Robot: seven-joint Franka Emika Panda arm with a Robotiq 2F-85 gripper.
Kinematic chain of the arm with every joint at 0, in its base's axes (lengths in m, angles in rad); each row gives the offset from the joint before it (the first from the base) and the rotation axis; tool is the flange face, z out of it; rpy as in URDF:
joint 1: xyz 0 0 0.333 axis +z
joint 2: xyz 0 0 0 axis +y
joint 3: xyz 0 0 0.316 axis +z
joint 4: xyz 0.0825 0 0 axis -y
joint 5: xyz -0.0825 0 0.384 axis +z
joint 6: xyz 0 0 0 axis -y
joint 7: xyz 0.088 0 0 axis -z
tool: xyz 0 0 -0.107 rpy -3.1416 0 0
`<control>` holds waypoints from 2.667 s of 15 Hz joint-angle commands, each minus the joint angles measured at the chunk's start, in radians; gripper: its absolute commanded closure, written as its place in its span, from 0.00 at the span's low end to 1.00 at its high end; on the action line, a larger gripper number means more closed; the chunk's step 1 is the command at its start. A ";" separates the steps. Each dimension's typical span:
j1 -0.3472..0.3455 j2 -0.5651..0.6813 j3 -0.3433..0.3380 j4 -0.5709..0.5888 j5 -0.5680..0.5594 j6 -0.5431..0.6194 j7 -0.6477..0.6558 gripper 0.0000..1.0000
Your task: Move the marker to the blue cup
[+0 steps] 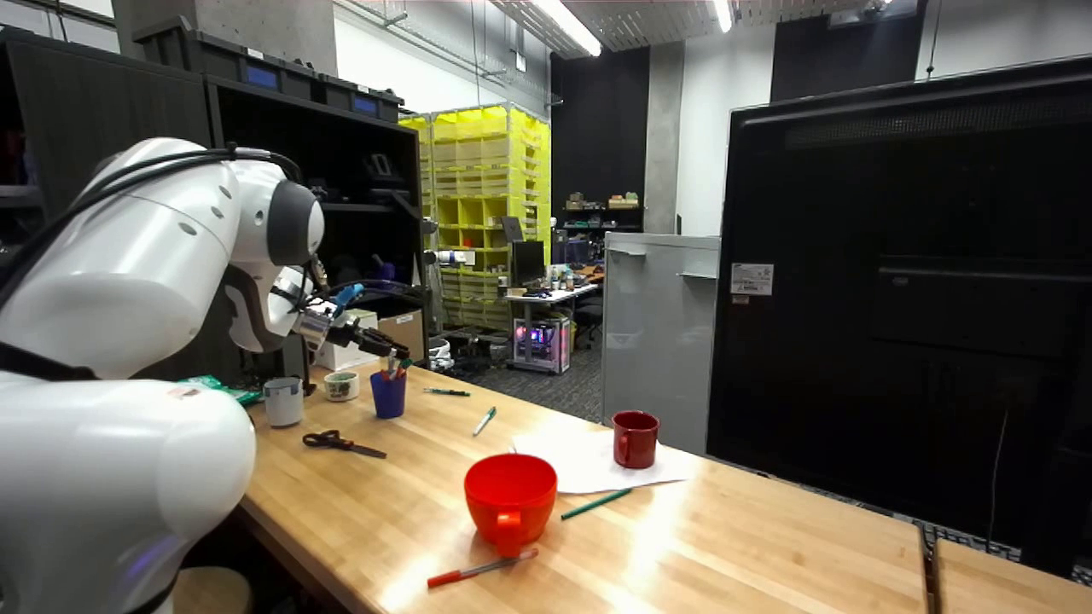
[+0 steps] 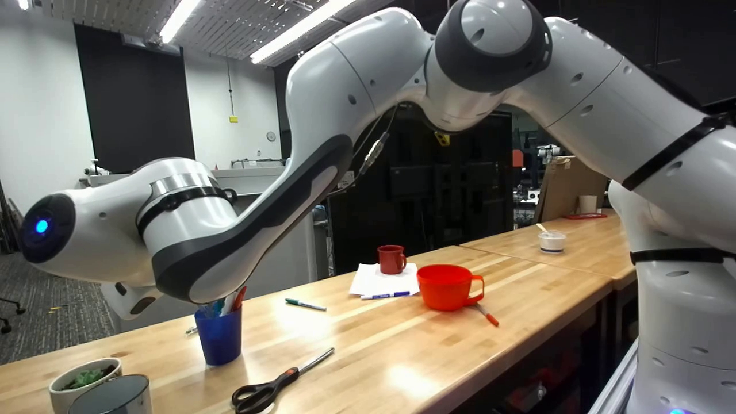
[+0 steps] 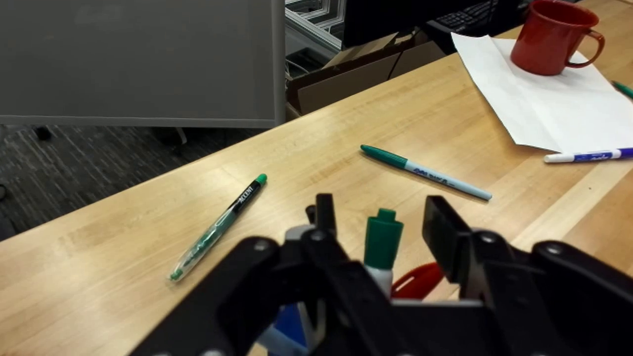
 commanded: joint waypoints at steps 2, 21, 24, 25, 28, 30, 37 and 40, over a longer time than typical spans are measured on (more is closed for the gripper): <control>0.016 0.015 -0.007 0.033 0.002 -0.021 0.002 0.12; -0.217 -0.156 0.075 -0.031 0.414 0.251 0.010 0.00; -0.257 -0.155 0.093 -0.052 0.471 0.331 0.006 0.00; -0.270 -0.161 0.102 -0.065 0.489 0.355 0.005 0.00; -0.303 -0.197 0.138 -0.117 0.574 0.379 0.017 0.00; -0.310 -0.241 0.157 -0.165 0.613 0.378 0.041 0.00; -0.279 -0.399 0.122 -0.333 0.801 0.407 0.089 0.00; -0.326 -0.492 0.119 -0.478 0.859 0.589 0.102 0.00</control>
